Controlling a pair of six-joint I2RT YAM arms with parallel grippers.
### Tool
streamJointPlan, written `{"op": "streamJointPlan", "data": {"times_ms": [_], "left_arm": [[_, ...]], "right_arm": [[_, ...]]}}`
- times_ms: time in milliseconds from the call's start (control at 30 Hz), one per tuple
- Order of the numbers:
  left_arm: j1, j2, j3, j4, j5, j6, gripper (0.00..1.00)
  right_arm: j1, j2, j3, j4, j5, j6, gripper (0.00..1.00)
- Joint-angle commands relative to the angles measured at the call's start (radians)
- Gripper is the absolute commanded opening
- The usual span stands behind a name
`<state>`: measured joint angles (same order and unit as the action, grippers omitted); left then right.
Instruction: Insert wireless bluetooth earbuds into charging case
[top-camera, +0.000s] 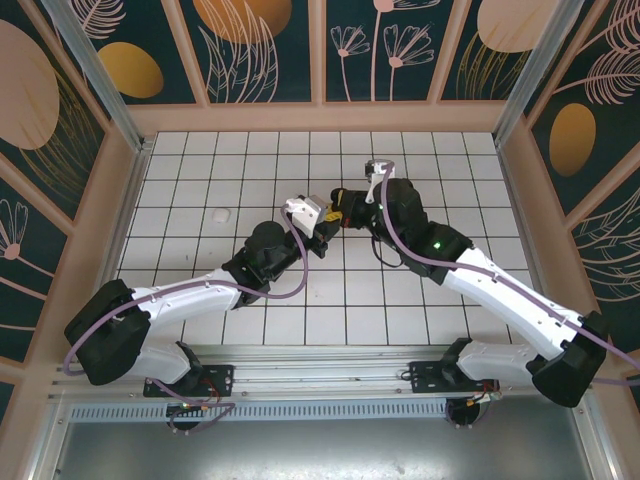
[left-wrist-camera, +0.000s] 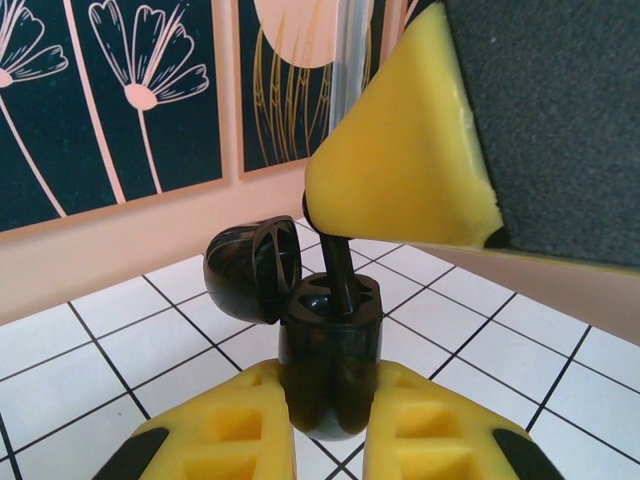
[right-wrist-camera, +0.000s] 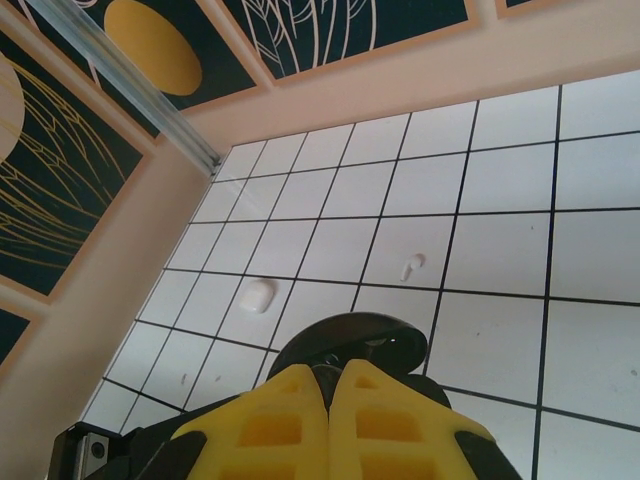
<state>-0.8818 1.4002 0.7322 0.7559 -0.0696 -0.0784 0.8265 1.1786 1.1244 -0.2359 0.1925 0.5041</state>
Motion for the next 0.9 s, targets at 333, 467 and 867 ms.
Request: {"op": "streamJointPlan", "data": {"times_ms": [333,467,867], "left_arm": [[0.009,-0.008,0.012,0.217,0.053,0.030,0.00],[0.008,-0.002,0.023,0.204,0.058,0.039,0.00],[0.008,0.008,0.032,0.198,0.044,0.049,0.00]], "right_arm": [[0.014,-0.001,0.031,-0.155,0.062,-0.064,0.05],[0.020,-0.002,0.022,-0.142,0.073,-0.082,0.04],[0.053,0.019,0.054,-0.163,0.115,-0.172,0.04]]}}
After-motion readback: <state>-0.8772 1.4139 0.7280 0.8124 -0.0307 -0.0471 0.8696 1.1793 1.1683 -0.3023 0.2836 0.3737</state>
